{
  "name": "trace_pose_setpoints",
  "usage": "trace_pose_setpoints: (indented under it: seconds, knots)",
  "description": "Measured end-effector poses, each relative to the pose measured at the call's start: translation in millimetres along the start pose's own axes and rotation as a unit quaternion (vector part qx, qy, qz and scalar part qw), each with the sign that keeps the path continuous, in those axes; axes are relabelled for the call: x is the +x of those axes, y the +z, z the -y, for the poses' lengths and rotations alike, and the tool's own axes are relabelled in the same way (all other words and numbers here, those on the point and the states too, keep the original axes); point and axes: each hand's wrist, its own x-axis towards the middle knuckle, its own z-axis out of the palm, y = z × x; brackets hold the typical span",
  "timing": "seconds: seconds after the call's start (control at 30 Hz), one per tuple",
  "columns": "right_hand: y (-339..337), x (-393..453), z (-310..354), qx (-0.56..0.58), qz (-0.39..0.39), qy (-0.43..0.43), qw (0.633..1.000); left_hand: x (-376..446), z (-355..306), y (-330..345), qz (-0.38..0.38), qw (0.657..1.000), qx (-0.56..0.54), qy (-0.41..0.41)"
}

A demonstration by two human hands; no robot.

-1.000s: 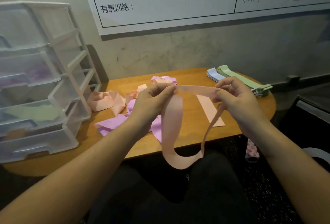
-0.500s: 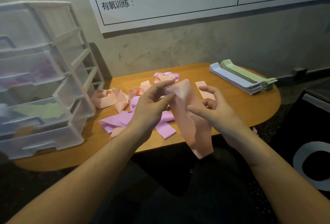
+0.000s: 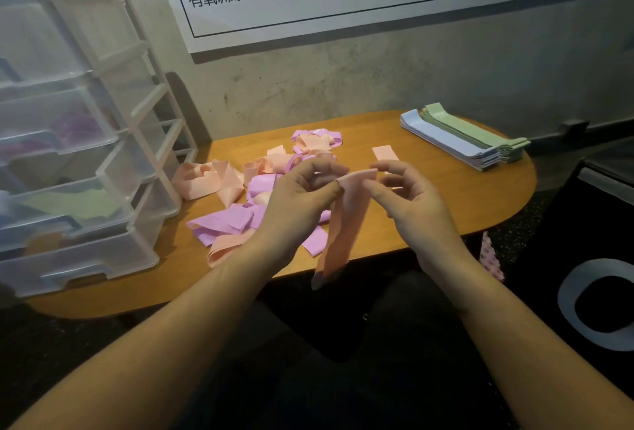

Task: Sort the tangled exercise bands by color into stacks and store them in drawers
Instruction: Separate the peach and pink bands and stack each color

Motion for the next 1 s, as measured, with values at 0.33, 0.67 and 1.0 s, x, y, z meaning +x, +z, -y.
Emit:
trace_pose_setpoints:
  seconds: [0.33, 0.67, 1.0]
  knots:
    - [-6, 13, 3, 0.038, -0.001, -0.035, 0.999, 4, 4, 14, 0.038, 0.998, -0.021, -0.034]
    - [-15, 43, 7, 0.074, 0.046, -0.028, 0.996, 16, 24, 30, 0.075, 0.997, 0.012, 0.021]
    - [-36, 56, -13, 0.064, 0.076, 0.044, 0.994, 60, 6, 55, 0.072, 0.994, -0.051, -0.062]
